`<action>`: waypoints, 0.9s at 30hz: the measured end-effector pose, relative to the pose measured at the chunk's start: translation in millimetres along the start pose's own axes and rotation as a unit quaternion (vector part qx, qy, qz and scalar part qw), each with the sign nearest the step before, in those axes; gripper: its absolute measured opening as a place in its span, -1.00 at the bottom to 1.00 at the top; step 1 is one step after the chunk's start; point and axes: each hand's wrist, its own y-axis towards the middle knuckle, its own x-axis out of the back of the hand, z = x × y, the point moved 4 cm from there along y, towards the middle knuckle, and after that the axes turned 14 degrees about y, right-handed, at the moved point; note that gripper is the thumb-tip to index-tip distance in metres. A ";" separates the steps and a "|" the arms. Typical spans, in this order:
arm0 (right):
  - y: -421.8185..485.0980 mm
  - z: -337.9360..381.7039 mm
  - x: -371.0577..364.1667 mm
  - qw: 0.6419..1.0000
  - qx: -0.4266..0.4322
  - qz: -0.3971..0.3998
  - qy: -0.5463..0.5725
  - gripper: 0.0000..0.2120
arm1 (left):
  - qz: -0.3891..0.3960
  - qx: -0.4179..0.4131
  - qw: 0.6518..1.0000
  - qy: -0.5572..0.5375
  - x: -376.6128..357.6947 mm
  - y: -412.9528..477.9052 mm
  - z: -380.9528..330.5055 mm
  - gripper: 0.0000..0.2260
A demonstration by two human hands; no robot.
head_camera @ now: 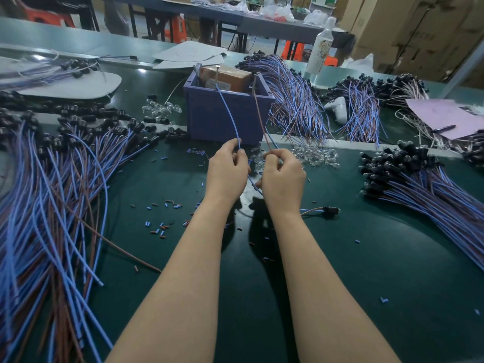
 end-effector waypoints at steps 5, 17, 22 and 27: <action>-0.5 0.1 0.7 1.000 0.006 0.000 0.004 -0.79 | 0.001 -0.001 1.000 0.004 0.0 -0.8 -0.1 -0.70; 0.4 -1.0 -0.1 1.000 0.012 0.017 0.012 -0.81 | 0.005 0.011 1.000 0.003 3.2 -3.5 -3.1 -0.71; 0.7 18.3 0.2 0.988 0.024 0.151 0.003 -0.79 | 0.019 -0.004 0.999 -0.047 13.7 -1.1 -27.7 -0.80; 12.3 47.2 40.4 0.966 0.105 0.217 -0.094 -0.84 | 0.004 -0.142 0.990 -0.025 28.2 0.4 -99.2 -0.83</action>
